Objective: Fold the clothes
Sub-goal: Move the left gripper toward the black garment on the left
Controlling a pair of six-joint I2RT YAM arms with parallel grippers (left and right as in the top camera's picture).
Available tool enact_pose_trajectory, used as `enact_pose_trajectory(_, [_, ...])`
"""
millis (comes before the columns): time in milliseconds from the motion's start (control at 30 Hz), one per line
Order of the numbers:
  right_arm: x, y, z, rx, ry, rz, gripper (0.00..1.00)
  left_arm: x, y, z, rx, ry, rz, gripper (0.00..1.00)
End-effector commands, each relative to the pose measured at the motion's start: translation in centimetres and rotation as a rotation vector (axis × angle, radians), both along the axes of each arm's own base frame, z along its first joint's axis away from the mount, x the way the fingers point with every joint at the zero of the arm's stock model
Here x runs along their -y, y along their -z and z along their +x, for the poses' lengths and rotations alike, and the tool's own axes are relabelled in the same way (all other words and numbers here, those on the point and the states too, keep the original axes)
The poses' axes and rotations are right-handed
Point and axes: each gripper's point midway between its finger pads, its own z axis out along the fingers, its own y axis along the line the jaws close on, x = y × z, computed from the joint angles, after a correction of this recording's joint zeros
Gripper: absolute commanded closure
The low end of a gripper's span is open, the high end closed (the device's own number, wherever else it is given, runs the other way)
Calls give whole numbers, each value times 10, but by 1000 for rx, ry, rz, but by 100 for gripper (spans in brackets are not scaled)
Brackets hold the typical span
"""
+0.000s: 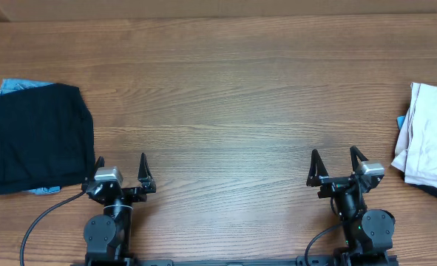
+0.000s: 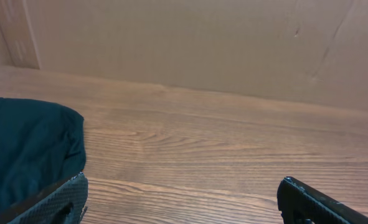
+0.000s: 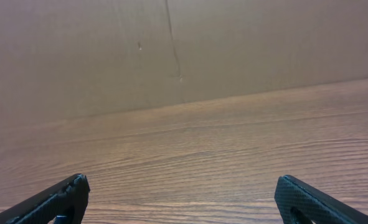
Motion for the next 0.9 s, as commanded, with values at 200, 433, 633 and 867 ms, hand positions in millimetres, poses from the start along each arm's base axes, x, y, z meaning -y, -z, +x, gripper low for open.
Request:
enact_pose_trajectory(200, [2, 1, 0, -2, 11, 67, 0, -13, -3, -1, 3, -59, 151, 0])
enact_pose_trajectory(433, [1, -14, -6, -39, 8, 153, 0, 0, -34, -4, 74, 4, 65, 0])
enact_pose_trajectory(633, [1, -53, -9, -114, 14, 145, 0, -13, -66, -18, -121, -61, 79, 0])
enact_pose_trajectory(867, [-1, -59, 22, -504, 43, 102, 0, 17, -91, 16, -588, 118, 55, 0])
